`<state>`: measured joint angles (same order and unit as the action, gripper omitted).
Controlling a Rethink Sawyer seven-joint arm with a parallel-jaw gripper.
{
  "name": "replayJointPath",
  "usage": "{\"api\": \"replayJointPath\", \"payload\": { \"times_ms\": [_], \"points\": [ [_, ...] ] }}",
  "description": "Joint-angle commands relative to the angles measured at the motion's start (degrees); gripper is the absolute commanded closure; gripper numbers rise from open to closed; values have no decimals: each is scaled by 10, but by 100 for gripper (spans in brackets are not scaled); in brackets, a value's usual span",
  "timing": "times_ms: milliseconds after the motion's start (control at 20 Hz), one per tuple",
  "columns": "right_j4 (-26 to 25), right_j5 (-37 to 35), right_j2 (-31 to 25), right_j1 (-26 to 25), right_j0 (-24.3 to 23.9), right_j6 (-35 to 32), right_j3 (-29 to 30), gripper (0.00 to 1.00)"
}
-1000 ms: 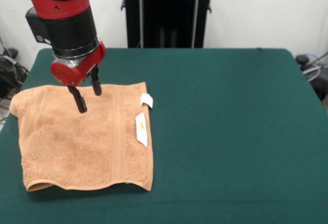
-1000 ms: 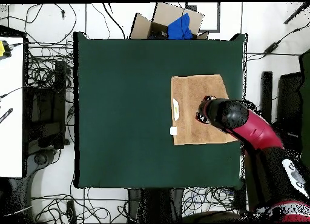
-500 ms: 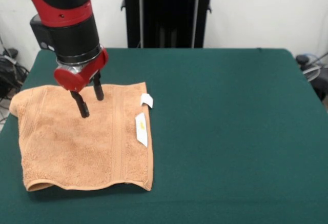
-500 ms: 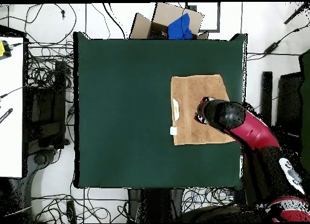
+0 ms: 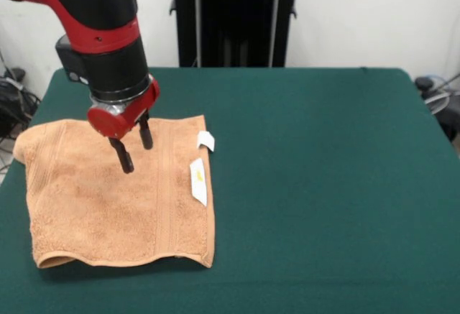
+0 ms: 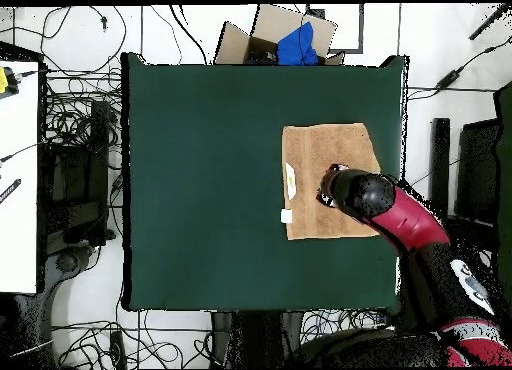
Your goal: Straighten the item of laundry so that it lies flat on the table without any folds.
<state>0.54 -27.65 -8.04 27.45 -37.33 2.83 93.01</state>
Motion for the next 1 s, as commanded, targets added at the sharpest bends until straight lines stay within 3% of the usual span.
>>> {"api": "replayJointPath", "payload": {
  "times_ms": [50, 1000],
  "points": [
    [17, 61, -34, -34, 1, -200, 61, 0],
    [21, 85, -12, -85, 17, -211, 42, 0]
  ]
}}
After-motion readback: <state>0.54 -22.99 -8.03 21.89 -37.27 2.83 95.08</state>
